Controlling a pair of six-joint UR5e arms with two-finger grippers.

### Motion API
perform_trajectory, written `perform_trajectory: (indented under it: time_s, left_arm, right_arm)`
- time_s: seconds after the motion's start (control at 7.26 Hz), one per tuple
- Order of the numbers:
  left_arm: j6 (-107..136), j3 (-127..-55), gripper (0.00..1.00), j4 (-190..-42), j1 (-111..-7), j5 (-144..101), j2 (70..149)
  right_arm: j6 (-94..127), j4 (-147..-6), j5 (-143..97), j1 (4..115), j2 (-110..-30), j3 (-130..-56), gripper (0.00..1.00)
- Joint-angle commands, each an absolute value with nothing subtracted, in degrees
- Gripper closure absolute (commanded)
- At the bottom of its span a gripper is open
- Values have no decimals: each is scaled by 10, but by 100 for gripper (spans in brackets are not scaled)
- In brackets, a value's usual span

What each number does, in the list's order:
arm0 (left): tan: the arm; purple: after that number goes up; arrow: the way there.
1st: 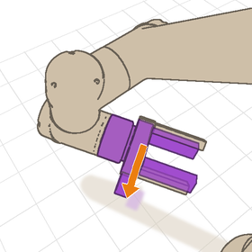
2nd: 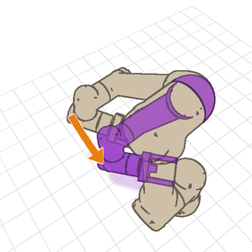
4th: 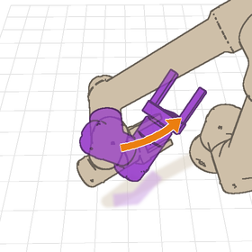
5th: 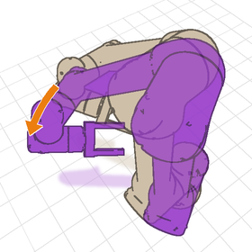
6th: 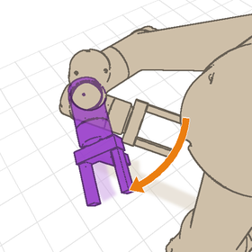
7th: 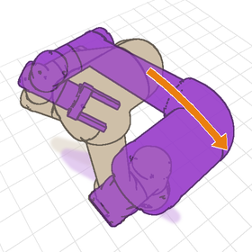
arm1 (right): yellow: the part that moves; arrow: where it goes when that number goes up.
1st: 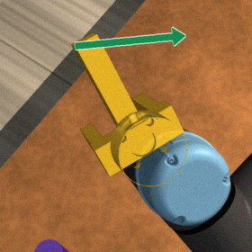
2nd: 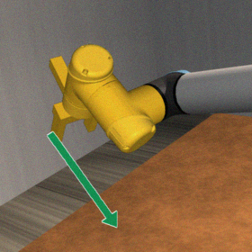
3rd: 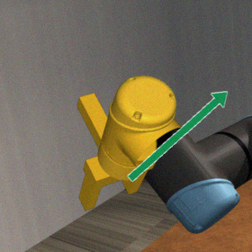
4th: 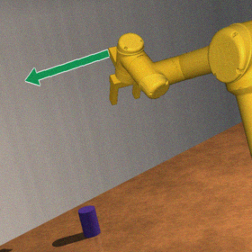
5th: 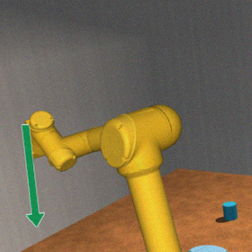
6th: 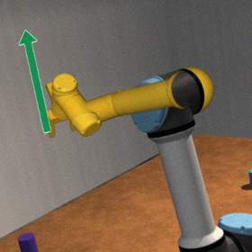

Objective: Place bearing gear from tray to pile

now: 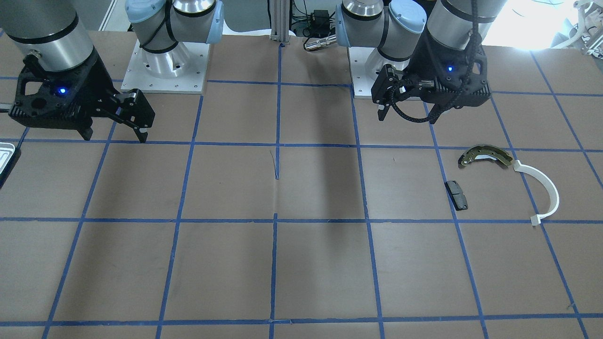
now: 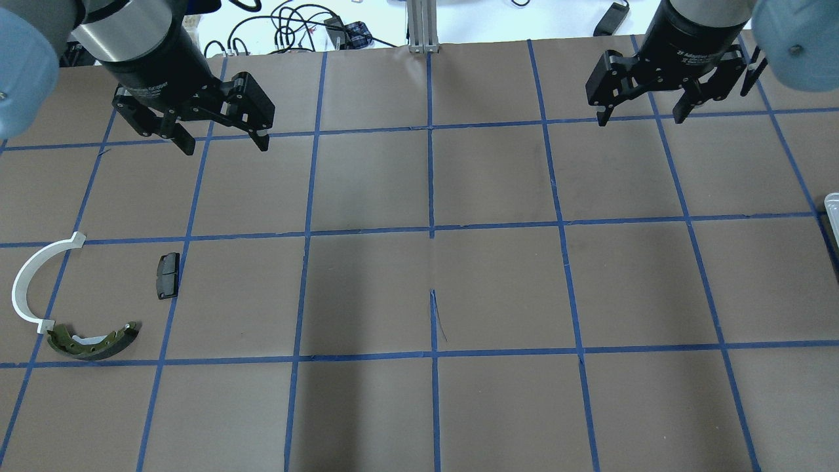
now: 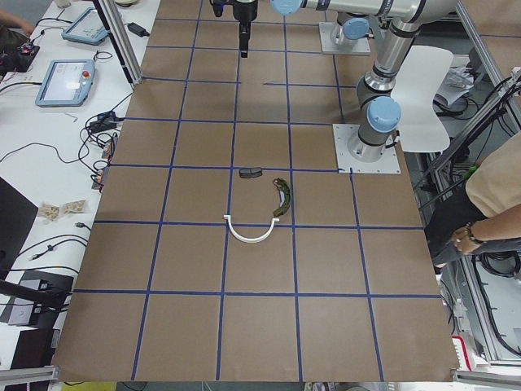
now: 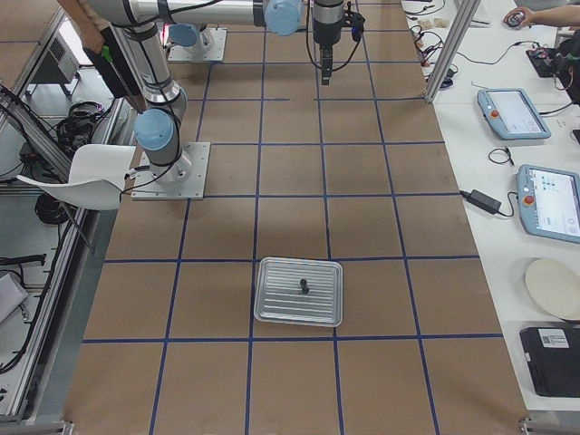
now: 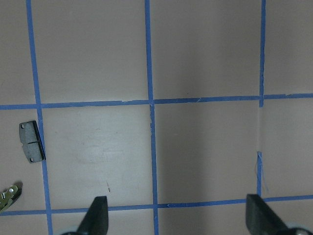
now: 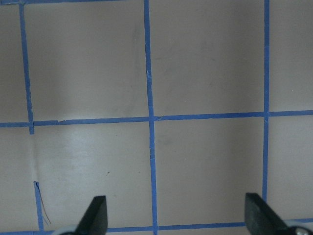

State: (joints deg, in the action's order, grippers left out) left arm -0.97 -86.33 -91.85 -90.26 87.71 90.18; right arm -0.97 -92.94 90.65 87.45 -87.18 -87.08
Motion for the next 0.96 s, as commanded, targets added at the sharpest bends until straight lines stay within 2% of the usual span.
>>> perform_trajectory:
  time_s: [0.0,0.83]
  left_arm:
    - [-10,-863,0,-918,-903,876,902]
    - [-10,-863,0,-918,-903,876,902]
  right_arm:
    - [-10,-930,906,875,-870,-871,0]
    - [-18,-926,904,875,-871,-871,0]
